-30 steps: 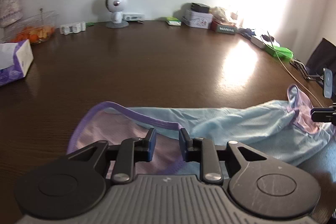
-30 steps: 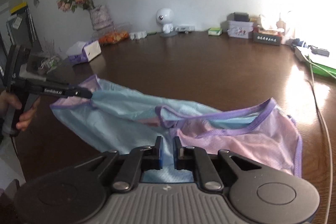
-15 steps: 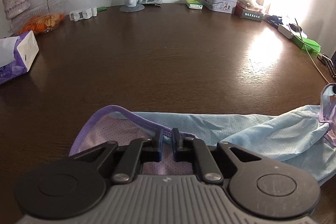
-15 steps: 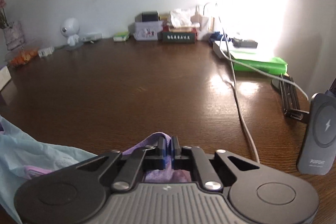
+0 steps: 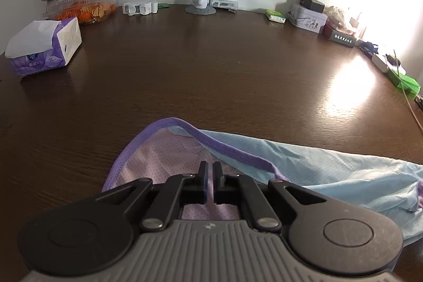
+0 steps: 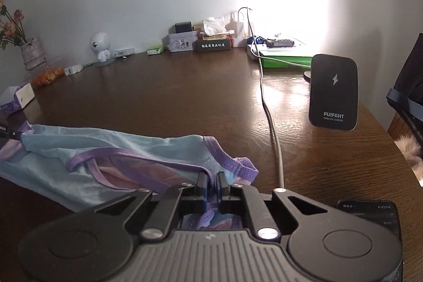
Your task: Fold clothes
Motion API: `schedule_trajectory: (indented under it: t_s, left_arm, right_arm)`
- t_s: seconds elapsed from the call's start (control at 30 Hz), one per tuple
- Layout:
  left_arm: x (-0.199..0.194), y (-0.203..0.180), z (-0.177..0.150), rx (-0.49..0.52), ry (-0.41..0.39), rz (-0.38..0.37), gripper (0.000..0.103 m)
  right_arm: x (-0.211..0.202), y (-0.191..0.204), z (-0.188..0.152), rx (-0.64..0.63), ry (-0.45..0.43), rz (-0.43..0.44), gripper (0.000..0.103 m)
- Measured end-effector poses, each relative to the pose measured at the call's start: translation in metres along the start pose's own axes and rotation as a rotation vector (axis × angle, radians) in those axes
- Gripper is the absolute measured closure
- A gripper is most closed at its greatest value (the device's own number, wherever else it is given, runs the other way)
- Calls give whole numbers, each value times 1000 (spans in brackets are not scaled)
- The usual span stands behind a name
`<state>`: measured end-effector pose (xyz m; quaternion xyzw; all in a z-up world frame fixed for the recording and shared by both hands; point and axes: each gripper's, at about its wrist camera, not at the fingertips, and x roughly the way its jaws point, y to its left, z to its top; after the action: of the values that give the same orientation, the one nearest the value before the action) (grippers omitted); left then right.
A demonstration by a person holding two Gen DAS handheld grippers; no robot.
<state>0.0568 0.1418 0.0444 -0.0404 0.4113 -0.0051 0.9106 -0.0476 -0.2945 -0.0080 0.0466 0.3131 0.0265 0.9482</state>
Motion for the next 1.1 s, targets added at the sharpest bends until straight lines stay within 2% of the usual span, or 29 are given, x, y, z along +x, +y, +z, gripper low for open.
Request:
schedule_trajectory:
  t_s: [0.1, 0.17, 0.23, 0.33, 0.47, 0.63, 0.7, 0.9, 1.0, 1.1]
  left_arm:
    - [-10, -16, -3, 26, -19, -19, 97]
    - [-11, -32, -5, 72, -20, -35, 92]
    - [-8, -45, -7, 108, -10, -46, 87]
    - [1, -55, -14, 136, 21, -11, 87]
    - [0, -49, -25, 119, 41, 40, 86]
    - [-8, -38, -29, 86, 45, 112, 86]
    - [-14, -38, -29, 77, 35, 125, 86]
    - [-16, -66, -23, 129, 5, 59, 84]
    - [-5, -73, -27, 157, 31, 65, 84]
    - [-2, -67, -31, 136, 36, 51, 83]
  right_arm:
    - [-13, 8, 5, -19, -61, 48, 88]
    - [-13, 20, 10, -37, -94, 116, 88]
    - [-5, 35, 13, -65, -99, 160, 88]
    - [15, 55, 24, -61, -96, 198, 88]
    - [39, 74, 34, -91, -40, 249, 88]
    - [57, 78, 22, -121, 83, 283, 88]
    - [54, 75, 19, -114, 79, 283, 88]
    - [39, 84, 23, -141, 11, 362, 88]
    - [48, 96, 21, -167, 52, 350, 88]
    - [53, 98, 14, -176, 88, 345, 88]
